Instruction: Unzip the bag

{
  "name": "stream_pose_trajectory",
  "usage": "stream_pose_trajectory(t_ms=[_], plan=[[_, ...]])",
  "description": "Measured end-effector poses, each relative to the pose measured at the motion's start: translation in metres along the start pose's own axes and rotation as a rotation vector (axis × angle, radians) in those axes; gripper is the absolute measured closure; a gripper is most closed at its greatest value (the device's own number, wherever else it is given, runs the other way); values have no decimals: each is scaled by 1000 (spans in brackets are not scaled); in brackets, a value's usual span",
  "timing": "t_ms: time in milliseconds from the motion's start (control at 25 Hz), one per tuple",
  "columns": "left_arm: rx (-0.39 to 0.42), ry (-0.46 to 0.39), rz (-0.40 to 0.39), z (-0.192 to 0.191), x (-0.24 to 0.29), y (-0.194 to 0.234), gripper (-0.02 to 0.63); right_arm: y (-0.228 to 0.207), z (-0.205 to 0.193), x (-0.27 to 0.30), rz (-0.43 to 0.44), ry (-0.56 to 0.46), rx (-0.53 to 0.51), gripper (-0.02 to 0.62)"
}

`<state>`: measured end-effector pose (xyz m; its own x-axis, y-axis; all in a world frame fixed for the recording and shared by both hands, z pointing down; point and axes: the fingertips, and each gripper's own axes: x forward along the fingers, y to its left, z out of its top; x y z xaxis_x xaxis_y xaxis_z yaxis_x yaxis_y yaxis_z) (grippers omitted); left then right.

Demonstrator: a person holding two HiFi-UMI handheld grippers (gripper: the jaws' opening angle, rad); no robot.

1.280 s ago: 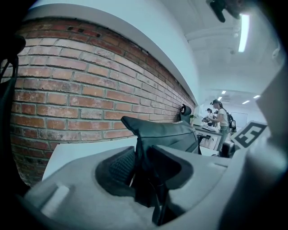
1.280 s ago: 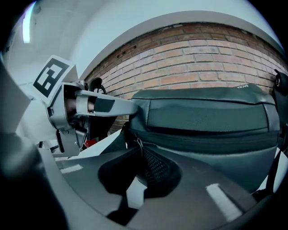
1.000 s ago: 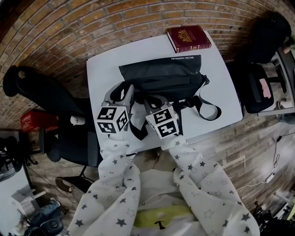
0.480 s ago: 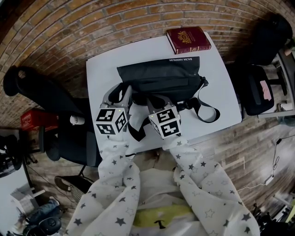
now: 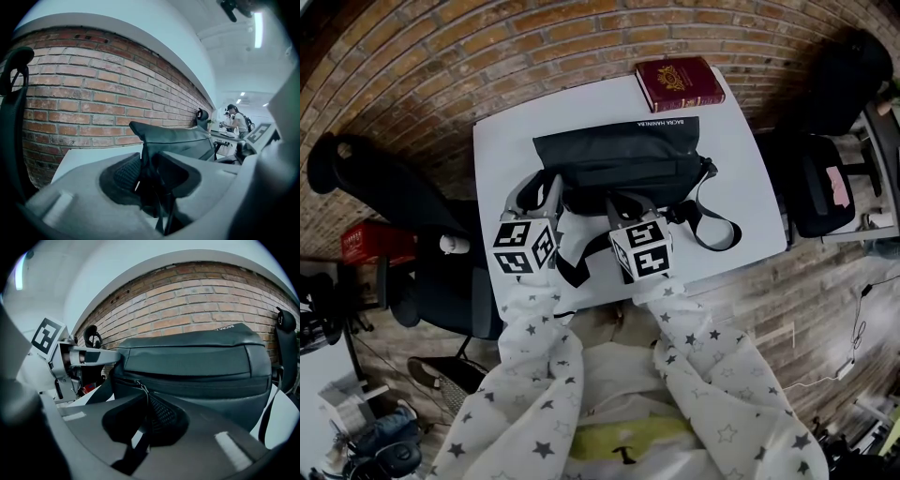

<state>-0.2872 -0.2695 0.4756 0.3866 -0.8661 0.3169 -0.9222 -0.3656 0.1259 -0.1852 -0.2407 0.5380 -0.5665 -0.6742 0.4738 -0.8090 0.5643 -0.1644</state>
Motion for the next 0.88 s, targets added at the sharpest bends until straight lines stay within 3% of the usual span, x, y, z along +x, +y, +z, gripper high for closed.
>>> stream_pose_trajectory(t_ms=[880], plan=[[-23, -2, 119, 9, 2, -14, 503, -62, 2, -43, -58, -2, 30, 575]])
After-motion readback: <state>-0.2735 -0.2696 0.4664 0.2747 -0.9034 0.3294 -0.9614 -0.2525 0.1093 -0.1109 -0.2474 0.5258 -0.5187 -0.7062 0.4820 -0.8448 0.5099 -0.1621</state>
